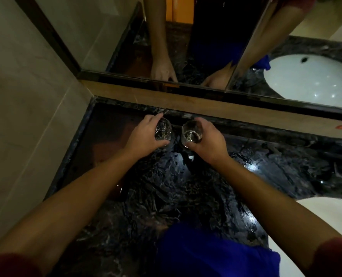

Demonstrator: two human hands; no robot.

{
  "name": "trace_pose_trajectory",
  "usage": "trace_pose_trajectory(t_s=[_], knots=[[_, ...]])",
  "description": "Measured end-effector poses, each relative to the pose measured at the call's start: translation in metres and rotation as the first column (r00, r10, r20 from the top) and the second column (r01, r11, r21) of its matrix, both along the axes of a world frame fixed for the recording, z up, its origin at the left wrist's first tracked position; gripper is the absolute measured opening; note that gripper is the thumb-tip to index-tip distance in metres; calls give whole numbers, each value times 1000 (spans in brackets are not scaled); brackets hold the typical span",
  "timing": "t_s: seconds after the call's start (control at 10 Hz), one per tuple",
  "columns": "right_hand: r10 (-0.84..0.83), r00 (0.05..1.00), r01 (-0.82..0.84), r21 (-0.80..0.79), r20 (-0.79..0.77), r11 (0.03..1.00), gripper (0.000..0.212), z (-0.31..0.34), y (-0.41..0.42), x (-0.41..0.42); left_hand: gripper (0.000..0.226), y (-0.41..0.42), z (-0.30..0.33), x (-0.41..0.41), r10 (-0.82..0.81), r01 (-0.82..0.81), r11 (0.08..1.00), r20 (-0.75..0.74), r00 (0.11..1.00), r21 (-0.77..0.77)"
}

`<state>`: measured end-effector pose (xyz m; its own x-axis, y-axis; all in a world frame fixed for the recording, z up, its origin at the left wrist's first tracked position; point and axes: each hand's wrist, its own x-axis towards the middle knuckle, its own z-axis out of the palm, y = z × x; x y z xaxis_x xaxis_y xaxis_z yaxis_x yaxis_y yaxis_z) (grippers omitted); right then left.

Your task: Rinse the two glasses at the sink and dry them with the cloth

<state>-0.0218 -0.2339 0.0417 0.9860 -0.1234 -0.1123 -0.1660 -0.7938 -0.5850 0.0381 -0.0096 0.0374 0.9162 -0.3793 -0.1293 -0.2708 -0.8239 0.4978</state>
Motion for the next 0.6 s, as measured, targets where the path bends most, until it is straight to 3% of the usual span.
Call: trace_pose_trajectory(t_s=[0.3,0.5,0.6], knots=[[46,998,-51,-83,-53,995,84,-1,3,0,101,0,1,4,-70,70,990,-3,998,126],[72,984,-84,-68,-164,994,95,12,-2,-1,106,-7,19,5,-40,53,985,-83,996,163],[70,989,-80,-77,-128,994,94,28,-7,-5,98,-9,44,5,-35,30,982,22,999,185]])
